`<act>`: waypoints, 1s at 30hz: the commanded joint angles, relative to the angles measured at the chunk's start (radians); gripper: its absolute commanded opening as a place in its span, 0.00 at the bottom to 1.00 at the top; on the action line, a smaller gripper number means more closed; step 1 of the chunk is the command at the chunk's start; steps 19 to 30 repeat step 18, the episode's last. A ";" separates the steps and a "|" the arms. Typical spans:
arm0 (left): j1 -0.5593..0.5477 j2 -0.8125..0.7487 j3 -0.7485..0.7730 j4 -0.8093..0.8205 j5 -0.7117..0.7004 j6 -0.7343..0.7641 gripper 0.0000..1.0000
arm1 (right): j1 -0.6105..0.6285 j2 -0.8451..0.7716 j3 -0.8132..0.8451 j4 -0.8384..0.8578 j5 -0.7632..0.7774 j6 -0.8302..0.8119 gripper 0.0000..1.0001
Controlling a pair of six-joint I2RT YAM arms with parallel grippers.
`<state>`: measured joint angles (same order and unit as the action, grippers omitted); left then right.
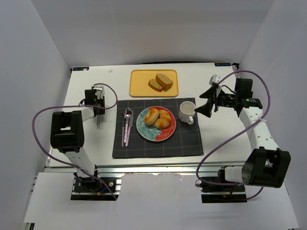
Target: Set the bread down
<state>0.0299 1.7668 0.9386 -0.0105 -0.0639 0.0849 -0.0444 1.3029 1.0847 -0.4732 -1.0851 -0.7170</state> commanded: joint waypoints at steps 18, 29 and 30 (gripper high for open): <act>0.031 -0.424 -0.056 0.079 0.121 -0.309 0.98 | -0.003 -0.048 0.046 0.228 0.680 0.465 0.89; 0.031 -0.424 -0.056 0.079 0.121 -0.309 0.98 | -0.003 -0.048 0.046 0.228 0.680 0.465 0.89; 0.031 -0.424 -0.056 0.079 0.121 -0.309 0.98 | -0.003 -0.048 0.046 0.228 0.680 0.465 0.89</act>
